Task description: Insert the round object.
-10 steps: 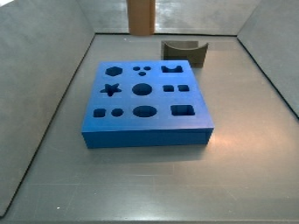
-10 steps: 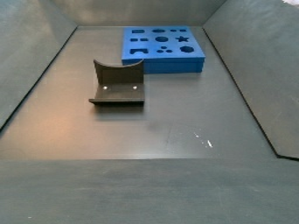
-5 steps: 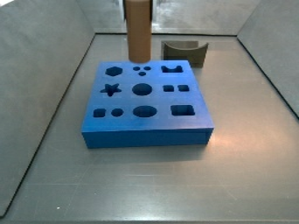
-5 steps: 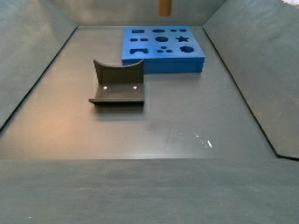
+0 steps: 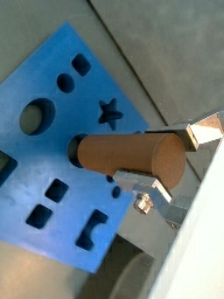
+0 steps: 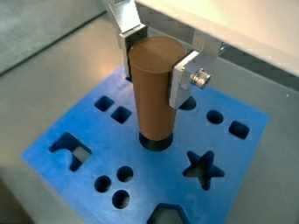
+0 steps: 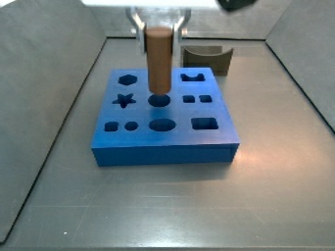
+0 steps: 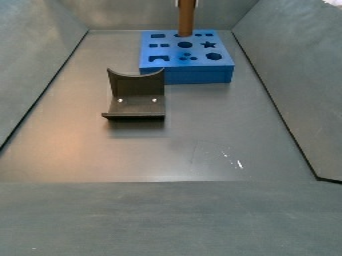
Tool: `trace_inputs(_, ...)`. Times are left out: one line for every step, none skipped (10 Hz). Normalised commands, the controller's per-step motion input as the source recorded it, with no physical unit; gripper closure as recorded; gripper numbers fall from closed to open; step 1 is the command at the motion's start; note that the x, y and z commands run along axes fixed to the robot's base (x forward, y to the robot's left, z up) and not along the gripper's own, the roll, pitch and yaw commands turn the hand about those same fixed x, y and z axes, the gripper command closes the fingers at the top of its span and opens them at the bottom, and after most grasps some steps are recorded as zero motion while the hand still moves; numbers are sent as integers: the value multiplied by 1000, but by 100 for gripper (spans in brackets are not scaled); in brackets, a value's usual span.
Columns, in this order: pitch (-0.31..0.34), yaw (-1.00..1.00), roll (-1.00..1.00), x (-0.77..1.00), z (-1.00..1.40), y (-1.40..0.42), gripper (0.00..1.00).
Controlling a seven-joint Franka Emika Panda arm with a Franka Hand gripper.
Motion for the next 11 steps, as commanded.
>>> trace_inputs(-1, -34, -21, 0, -434, 54, 100)
trace_inputs(-3, -17, -14, -46, -403, 86, 100)
trace_inputs(-11, 0, -4, -151, -309, 111, 100)
trace_inputs(-10, 0, -6, -114, -260, 74, 100)
trace_inputs(0, -11, -31, 0, -346, 0, 100)
trace_inputs(0, -97, -23, 17, -463, 0, 100)
trace_inputs(-19, -120, -44, 14, -529, 0, 100)
trace_inputs(-4, -154, -4, 43, -594, 0, 100)
trace_inputs(-9, -194, -16, 49, -623, 0, 100)
trace_inputs(-3, -197, -49, 71, -563, 0, 100)
trace_inputs(-16, -183, -69, 0, -443, 6, 100)
